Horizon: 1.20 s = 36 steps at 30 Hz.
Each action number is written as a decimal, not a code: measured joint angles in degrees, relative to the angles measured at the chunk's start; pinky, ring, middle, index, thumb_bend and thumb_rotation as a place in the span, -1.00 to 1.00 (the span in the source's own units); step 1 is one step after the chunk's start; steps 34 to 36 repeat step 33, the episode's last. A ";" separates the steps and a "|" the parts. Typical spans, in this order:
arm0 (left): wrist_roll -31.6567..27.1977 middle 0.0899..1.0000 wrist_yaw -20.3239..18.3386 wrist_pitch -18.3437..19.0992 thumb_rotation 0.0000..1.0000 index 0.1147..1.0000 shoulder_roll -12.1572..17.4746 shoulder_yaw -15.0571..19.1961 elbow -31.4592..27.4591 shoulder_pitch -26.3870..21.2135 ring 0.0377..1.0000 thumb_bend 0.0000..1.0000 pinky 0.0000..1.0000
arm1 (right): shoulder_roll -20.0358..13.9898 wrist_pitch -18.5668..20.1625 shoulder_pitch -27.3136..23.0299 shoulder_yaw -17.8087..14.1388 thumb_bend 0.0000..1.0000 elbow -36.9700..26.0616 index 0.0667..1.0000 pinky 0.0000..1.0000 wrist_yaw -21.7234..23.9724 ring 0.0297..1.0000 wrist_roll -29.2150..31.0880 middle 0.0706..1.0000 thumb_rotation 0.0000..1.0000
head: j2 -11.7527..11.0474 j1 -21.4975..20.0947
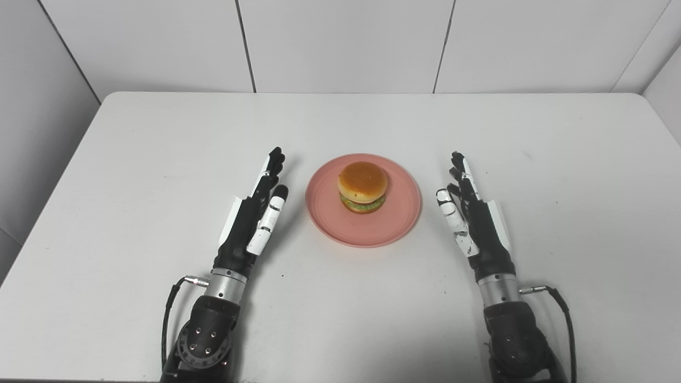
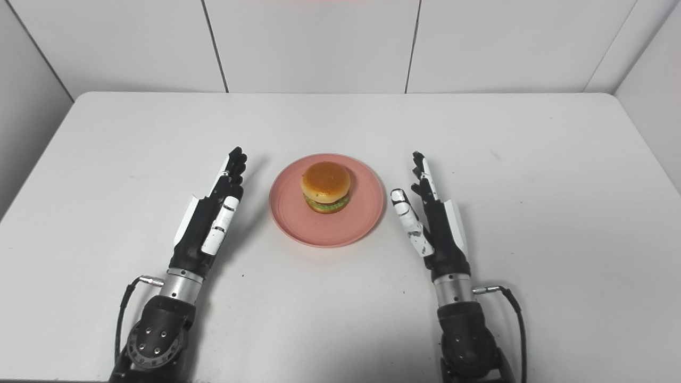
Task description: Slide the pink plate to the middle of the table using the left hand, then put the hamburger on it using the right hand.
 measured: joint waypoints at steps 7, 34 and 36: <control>-0.14 1.00 0.02 0.05 1.00 1.00 0.01 0.03 0.12 -0.15 1.00 0.03 1.00 | -0.06 0.05 0.00 -0.21 -0.43 -0.05 0.96 0.84 0.31 0.92 -0.05 0.97 1.00 | -0.35 0.35; -1.06 1.00 0.22 3.74 1.00 1.00 -0.91 0.48 -0.14 -0.32 1.00 -0.13 0.91 | -0.53 0.15 0.00 -0.09 -0.39 -0.11 0.95 0.84 0.40 0.91 -1.25 0.95 1.00 | -1.40 2.02; -1.06 1.00 0.22 3.74 1.00 1.00 -0.91 0.48 -0.14 -0.32 1.00 -0.13 0.91 | -0.53 0.15 0.00 -0.09 -0.39 -0.11 0.95 0.84 0.40 0.91 -1.25 0.95 1.00 | -1.40 2.02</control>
